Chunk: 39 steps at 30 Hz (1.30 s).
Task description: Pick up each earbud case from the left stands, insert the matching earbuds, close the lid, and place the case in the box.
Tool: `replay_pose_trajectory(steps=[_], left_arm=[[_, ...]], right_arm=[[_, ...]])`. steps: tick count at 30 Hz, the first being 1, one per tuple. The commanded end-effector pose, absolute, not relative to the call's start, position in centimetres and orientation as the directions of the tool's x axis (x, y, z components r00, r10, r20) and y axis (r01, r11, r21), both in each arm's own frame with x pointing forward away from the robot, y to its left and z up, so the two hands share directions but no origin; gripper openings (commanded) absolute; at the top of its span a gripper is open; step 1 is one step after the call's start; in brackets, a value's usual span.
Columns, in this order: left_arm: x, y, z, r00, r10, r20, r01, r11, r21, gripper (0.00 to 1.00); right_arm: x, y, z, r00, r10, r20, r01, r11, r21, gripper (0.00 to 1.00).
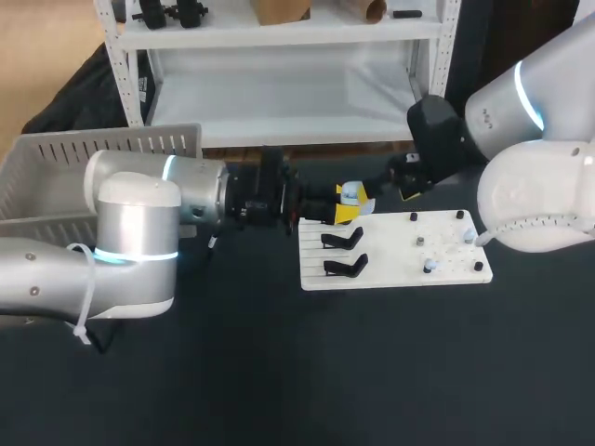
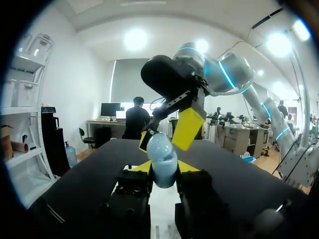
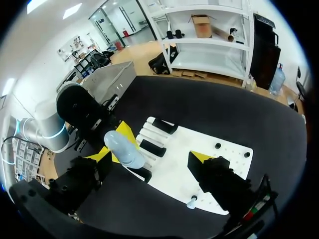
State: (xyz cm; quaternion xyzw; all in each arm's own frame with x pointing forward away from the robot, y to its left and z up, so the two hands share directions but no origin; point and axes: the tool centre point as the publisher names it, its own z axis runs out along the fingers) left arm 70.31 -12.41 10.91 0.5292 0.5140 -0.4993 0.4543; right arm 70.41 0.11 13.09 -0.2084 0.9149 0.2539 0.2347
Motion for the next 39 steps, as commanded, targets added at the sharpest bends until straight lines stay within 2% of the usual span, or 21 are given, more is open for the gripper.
replay_pose_trajectory(steps=[1,10,18,30,39], left_arm=[[70.1,-12.4,10.9,-0.026,0.089,-0.996,0.998,-0.053,-0.031,0.0],[70.1,-12.4,10.9,-0.026,0.089,-0.996,0.998,-0.053,-0.031,0.0],[70.1,-12.3,10.9,0.027,0.078,-0.997,0.999,-0.043,0.023,0.0],[70.1,-12.4,11.2,0.077,0.064,-0.995,0.996,-0.056,0.073,0.0],[70.0,-12.5,11.3,0.082,0.065,-0.995,0.995,-0.061,0.078,0.0]], right_arm=[[70.8,0.1,13.5,-0.803,-0.262,-0.536,-0.494,0.795,0.352,1.0],[71.1,-0.5,16.2,-0.769,-0.233,-0.596,-0.506,0.791,0.343,1.0],[70.8,-4.4,17.3,-0.751,-0.241,-0.615,-0.489,0.829,0.271,1.0],[70.4,-11.1,14.4,-0.768,-0.393,-0.505,-0.464,0.885,0.017,1.0],[70.4,-14.5,10.9,-0.81,-0.431,-0.396,-0.439,0.895,-0.077,1.0]])
